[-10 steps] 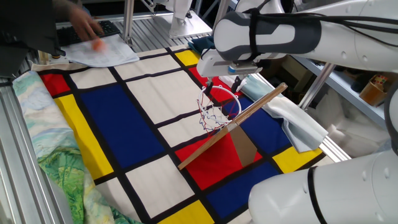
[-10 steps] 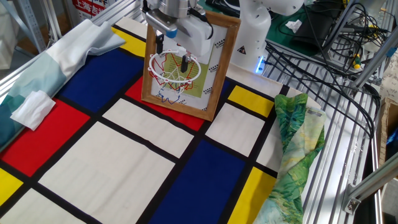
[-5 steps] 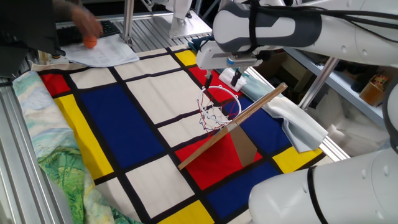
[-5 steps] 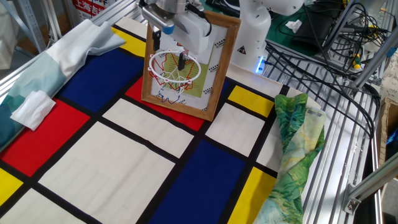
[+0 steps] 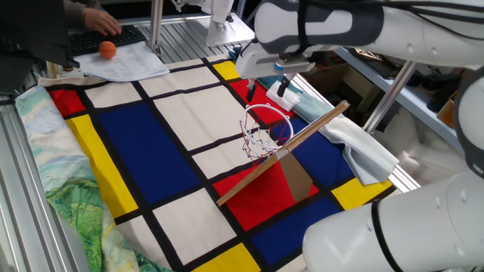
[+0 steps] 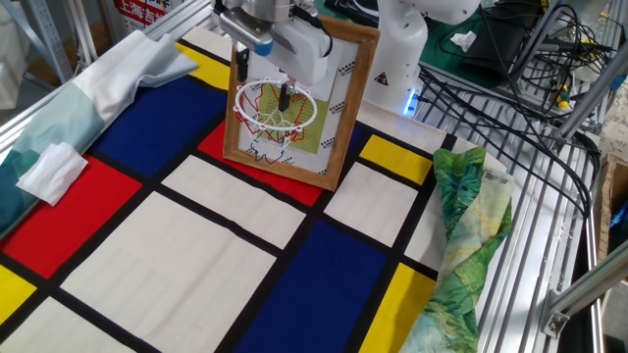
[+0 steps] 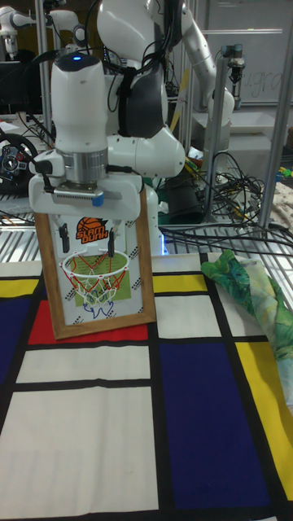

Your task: Grab a basketball, release it and shoot it into the basket

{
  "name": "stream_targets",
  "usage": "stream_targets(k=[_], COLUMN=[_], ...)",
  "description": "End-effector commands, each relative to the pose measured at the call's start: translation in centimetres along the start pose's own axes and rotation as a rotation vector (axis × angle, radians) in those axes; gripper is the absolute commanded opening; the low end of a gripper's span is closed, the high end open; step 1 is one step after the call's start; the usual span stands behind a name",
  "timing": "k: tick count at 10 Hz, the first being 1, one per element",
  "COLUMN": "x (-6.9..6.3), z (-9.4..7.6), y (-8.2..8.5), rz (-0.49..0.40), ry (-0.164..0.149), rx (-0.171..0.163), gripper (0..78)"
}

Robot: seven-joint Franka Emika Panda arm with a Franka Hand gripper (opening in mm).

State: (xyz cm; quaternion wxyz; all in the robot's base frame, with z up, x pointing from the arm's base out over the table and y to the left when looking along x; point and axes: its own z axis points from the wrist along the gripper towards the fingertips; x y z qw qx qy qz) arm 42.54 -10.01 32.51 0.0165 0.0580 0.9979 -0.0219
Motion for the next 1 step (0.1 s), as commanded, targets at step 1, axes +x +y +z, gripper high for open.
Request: stream_targets(k=[1], x=[-0.94], z=[-0.53], y=[-0.05], rz=[-0.016], ry=[-0.006], rx=[0.023], gripper=[77.4])
